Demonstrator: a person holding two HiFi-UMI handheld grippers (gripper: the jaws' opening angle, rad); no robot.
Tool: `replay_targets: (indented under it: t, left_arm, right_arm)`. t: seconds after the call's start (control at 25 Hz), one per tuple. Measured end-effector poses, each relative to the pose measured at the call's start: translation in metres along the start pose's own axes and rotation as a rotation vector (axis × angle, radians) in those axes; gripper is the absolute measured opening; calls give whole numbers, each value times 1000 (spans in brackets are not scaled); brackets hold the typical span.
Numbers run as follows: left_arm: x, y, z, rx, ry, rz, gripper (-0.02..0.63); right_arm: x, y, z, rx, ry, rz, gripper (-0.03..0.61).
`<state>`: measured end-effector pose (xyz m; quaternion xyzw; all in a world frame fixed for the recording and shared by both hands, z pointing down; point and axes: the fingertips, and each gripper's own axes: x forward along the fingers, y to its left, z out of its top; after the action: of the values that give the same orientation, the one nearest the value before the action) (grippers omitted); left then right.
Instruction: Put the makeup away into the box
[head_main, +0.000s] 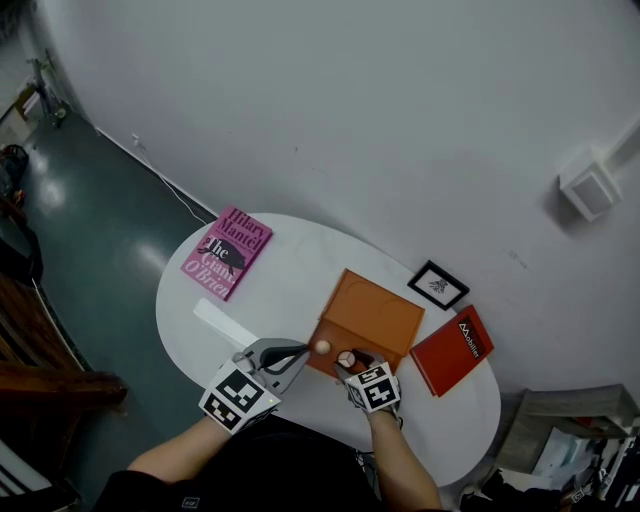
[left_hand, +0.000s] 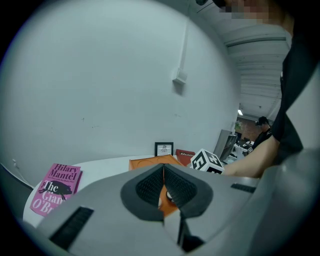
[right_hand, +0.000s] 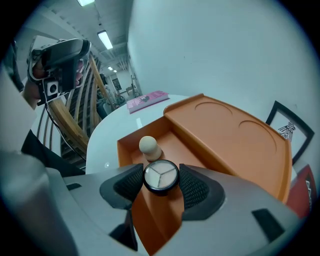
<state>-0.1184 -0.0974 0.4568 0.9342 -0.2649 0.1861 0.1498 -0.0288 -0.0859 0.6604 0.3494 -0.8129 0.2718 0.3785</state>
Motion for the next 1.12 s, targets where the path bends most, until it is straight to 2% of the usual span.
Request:
replay_targets:
  t: [0.4, 0.68, 0.88, 1.12]
  left_arm:
    - [-8, 6, -1, 3, 1, 18, 14]
    - [-11, 7, -1, 15, 2, 0, 14]
    - [-16, 8, 1, 27, -11, -13, 14]
    - [-31, 16, 4, 31, -41, -25, 15]
  right_arm:
    - [17, -10, -7, 54, 36, -14, 225]
    - [10, -17, -5, 81, -2, -42, 225]
    - [-20, -22, 9, 102, -102, -87, 225]
    - [-94, -30, 26, 159, -294, -229, 225]
